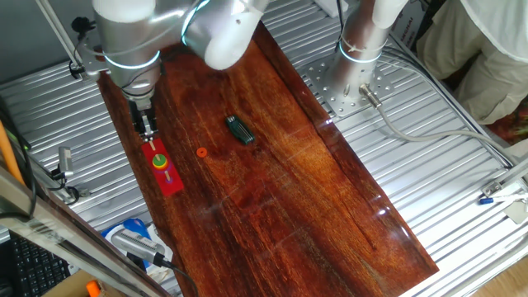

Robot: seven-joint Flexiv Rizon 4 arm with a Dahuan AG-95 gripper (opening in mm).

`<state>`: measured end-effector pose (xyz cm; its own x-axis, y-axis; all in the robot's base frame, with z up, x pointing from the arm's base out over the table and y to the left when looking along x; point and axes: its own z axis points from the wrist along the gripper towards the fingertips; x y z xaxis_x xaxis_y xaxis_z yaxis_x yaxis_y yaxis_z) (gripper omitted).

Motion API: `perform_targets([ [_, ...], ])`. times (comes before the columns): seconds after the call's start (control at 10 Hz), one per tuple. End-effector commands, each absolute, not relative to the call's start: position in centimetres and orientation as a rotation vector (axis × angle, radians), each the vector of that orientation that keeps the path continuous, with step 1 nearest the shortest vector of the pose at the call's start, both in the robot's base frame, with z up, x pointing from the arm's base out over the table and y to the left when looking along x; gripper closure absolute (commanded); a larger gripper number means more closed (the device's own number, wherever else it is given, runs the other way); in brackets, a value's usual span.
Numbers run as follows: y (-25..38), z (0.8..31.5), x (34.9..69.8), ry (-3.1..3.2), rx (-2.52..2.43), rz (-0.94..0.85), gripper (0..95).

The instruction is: Take out one Hanoi block and throw it aside

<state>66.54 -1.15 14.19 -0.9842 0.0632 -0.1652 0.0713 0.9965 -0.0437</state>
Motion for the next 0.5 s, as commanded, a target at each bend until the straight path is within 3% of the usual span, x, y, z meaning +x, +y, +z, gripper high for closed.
perform_targets([
  [0.1,-1.2,13.6,66.4,2.959,0.091,-0.076,38.0],
  [0.5,-0.8,12.4,66.3,2.935,0.15,-0.026,38.0],
])
